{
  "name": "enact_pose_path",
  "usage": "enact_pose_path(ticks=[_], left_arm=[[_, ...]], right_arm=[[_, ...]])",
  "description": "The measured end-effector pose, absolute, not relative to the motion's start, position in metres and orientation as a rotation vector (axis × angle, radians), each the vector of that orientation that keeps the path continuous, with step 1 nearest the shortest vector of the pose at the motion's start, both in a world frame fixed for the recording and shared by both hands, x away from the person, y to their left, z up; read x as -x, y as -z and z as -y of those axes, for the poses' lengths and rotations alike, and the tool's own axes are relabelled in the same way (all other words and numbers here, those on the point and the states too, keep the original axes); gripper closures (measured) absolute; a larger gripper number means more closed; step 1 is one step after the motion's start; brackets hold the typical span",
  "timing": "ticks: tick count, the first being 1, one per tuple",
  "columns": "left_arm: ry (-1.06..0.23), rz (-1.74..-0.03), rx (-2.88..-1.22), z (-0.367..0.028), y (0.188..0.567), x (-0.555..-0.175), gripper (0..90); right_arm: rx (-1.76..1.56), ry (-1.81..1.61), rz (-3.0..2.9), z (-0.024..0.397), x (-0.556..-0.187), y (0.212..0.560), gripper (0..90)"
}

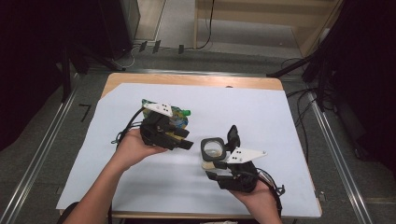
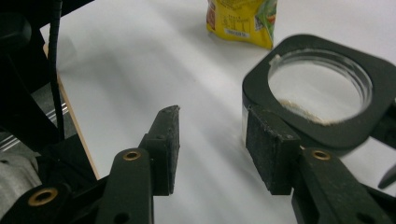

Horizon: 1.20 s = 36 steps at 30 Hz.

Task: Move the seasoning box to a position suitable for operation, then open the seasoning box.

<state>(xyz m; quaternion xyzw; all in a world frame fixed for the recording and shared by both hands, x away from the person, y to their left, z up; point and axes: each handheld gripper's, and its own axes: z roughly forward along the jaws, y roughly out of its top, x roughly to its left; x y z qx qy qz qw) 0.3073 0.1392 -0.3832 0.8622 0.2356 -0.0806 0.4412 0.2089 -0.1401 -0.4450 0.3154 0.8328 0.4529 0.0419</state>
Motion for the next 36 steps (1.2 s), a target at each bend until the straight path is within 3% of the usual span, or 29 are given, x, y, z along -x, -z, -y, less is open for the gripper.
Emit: enact_pose_path(ticks=[19,36], left_arm=[[0.159,-0.664,-2.129,-0.184,0.380,-0.316,47.8],[0.086,-0.776,-2.116,-0.232,0.383,-0.324,48.5]], right_arm=[[-0.910,-1.339,-2.600,0.104,-0.232,0.429,54.4],[-0.842,-1.339,-2.649,0.084,-0.225,0.449,51.7]])
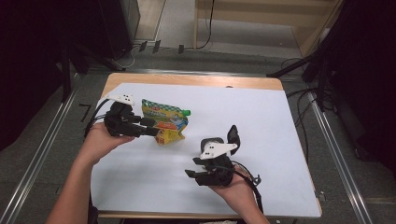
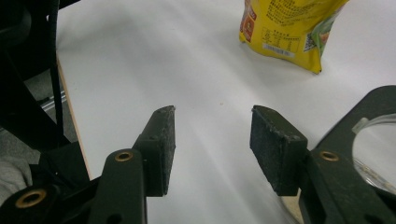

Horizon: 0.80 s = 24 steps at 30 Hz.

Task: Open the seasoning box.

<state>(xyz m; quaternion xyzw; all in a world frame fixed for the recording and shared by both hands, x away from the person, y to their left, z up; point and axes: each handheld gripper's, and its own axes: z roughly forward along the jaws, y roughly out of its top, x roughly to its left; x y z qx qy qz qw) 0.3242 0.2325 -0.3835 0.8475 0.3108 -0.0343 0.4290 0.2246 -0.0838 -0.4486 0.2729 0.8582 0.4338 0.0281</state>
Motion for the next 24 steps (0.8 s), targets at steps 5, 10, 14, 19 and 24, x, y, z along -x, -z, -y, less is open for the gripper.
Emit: enact_pose_path(ticks=[5,10,14,19,24], left_arm=[[0.069,-0.820,-2.107,-0.246,0.386,-0.328,48.4],[0.049,-0.849,-2.107,-0.260,0.388,-0.333,47.9],[0.018,-0.874,-2.121,-0.264,0.389,-0.336,47.5],[0.006,-0.876,-2.116,-0.261,0.392,-0.347,45.7],[-0.003,-0.853,-2.113,-0.252,0.392,-0.354,45.8]], right_arm=[[-0.832,-1.345,-2.653,0.082,-0.224,0.451,51.6],[-0.823,-1.342,-2.669,0.081,-0.224,0.454,51.5],[-0.818,-1.340,-2.670,0.080,-0.224,0.454,51.5],[-0.825,-1.336,-2.672,0.079,-0.224,0.456,51.6],[-0.826,-1.332,-2.671,0.079,-0.223,0.458,51.6]])
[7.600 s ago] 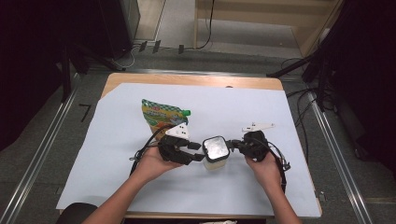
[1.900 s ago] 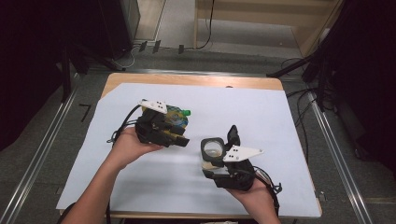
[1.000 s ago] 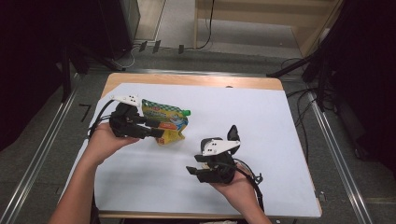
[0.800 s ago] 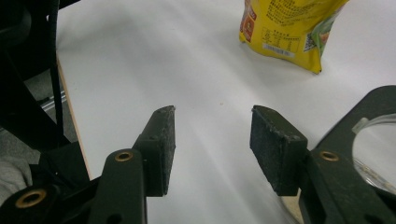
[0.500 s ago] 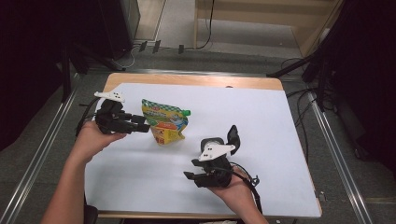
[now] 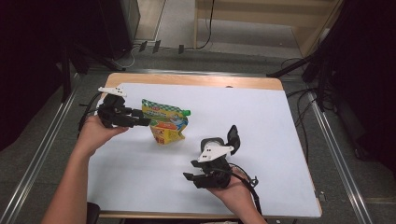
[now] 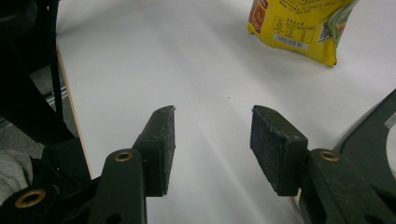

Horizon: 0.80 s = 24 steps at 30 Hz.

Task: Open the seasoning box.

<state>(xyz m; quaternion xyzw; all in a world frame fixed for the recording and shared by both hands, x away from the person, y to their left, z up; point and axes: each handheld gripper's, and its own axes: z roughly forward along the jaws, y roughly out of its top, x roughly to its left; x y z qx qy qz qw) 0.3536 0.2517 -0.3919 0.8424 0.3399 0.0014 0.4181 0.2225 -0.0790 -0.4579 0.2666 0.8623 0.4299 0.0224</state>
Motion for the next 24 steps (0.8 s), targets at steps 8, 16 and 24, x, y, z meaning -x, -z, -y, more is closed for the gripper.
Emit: enact_pose_path(ticks=[8,16,24], left_arm=[[0.009,-0.804,-2.105,-0.233,0.396,-0.361,47.7],[0.015,-0.784,-2.109,-0.227,0.403,-0.364,56.0],[0.069,-0.792,-2.070,-0.227,0.408,-0.364,69.9]], right_arm=[[-0.849,-1.321,-2.660,0.080,-0.221,0.460,51.5],[-0.849,-1.322,-2.659,0.078,-0.222,0.462,50.3],[-0.828,-1.321,-2.666,0.075,-0.221,0.464,50.3]])
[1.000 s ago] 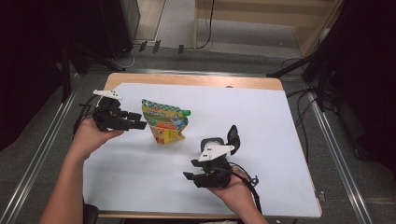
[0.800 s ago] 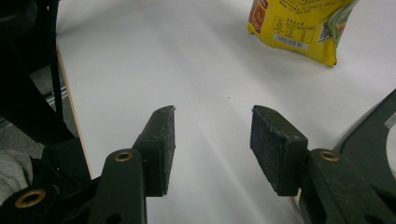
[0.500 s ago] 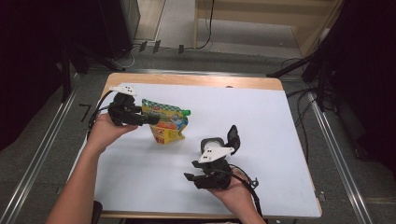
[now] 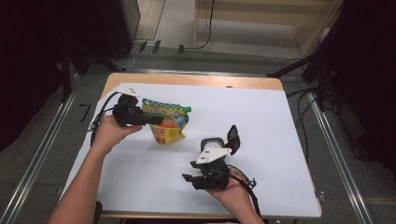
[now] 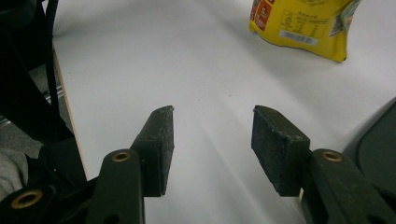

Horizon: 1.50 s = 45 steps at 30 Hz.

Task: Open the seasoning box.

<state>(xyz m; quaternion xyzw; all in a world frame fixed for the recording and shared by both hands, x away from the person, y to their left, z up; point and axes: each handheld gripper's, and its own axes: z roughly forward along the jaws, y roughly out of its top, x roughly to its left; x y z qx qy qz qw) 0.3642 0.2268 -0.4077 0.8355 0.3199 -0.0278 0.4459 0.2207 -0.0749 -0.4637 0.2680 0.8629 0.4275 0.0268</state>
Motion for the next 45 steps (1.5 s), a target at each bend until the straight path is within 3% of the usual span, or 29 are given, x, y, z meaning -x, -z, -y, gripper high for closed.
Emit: enact_pose_path(ticks=[2,11,25,35,45], left_arm=[[0.040,-0.790,-2.061,-0.227,0.407,-0.363,81.0],[0.023,-0.793,-2.049,-0.222,0.406,-0.360,90.0],[0.025,-0.831,-2.024,-0.218,0.369,-0.343,90.0],[0.025,-0.759,-2.016,-0.216,0.333,-0.319,90.0],[0.059,-0.751,-2.013,-0.215,0.322,-0.303,90.0]], right_arm=[[-0.826,-1.322,-2.667,0.075,-0.221,0.464,50.3],[-0.810,-1.316,-2.671,0.072,-0.219,0.465,50.2],[-0.812,-1.344,-2.634,0.068,-0.220,0.464,48.3],[-0.824,-1.335,-2.628,0.041,-0.228,0.460,47.8],[-0.880,-1.347,-2.602,0.019,-0.242,0.471,48.5]])
